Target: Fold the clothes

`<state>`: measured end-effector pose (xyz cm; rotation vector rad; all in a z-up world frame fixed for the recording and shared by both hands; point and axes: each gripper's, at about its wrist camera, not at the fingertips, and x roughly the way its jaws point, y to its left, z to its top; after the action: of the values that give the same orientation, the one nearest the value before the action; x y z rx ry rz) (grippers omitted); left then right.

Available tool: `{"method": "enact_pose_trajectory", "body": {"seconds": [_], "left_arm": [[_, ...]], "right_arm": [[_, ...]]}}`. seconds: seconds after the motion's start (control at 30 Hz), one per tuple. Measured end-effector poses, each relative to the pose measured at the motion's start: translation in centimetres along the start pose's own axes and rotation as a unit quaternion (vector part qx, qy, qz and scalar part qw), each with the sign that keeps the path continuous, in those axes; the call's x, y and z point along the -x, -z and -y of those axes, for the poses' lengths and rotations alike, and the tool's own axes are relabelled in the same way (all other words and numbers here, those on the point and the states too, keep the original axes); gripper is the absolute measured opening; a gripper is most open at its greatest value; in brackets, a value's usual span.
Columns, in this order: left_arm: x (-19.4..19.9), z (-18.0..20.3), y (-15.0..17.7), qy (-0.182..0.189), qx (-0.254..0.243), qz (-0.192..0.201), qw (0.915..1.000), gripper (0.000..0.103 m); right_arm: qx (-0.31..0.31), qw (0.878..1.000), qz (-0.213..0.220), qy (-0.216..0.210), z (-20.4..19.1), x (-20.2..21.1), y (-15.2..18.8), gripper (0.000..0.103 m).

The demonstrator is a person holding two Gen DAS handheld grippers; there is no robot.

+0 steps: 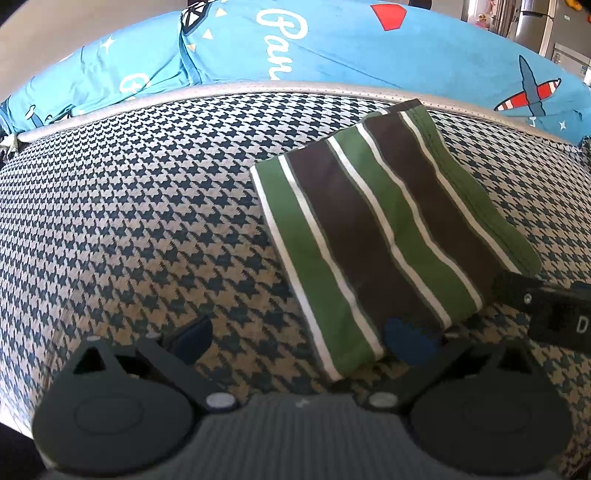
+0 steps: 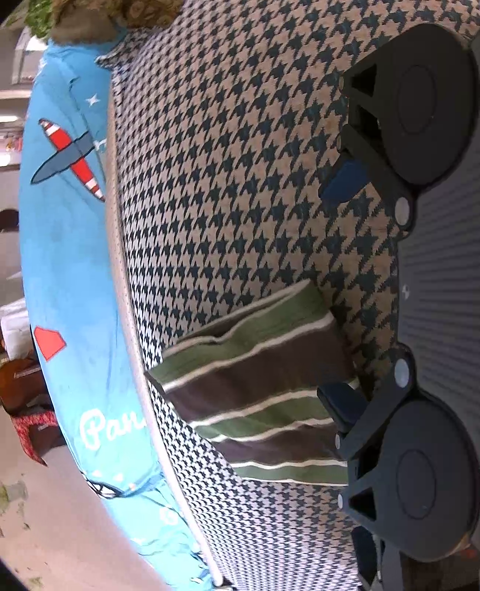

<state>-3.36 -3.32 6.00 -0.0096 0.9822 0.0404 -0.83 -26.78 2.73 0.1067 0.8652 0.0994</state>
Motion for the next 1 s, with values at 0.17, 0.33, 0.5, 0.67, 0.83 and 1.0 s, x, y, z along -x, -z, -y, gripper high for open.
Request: {"method": "enact_pose_trajectory", "body": {"seconds": [0.17,0.33,0.5,0.67,0.83,1.0], "left_arm": [[0.5,-0.5,0.3,0.001,0.001,-0.002,1.0,0.103],[-0.9,0.0,-0.2,0.002,0.005,-0.007,1.0,0.103],[-1.7,0.4,-0.4,0.002,0.006,-0.008,0.9999,0.103],[-1.6,0.2,-0.2,0.003,0.006,-0.008,0.9999,0.103],[-1.4,-0.3,0.3,0.004,0.008,-0.01,0.9999,0.103],[-1.1,-0.7,0.7,0.008,0.01,-0.01,0.9999,0.103]], "right_arm": [[0.018,1.0,0.0,-0.001,-0.7,-0.2,0.3,0.103],[0.018,1.0,-0.002,-0.004,-0.6,-0.4,0.3,0.103],[0.012,1.0,-0.003,-0.008,-0.4,-0.5,0.2,0.103],[0.014,1.0,-0.002,-0.008,-0.4,-0.4,0.1,0.103],[0.012,1.0,-0.002,-0.009,-0.3,-0.4,0.2,0.103],[0.008,1.0,-0.004,-0.01,0.1,-0.4,0.3,0.103]]}}
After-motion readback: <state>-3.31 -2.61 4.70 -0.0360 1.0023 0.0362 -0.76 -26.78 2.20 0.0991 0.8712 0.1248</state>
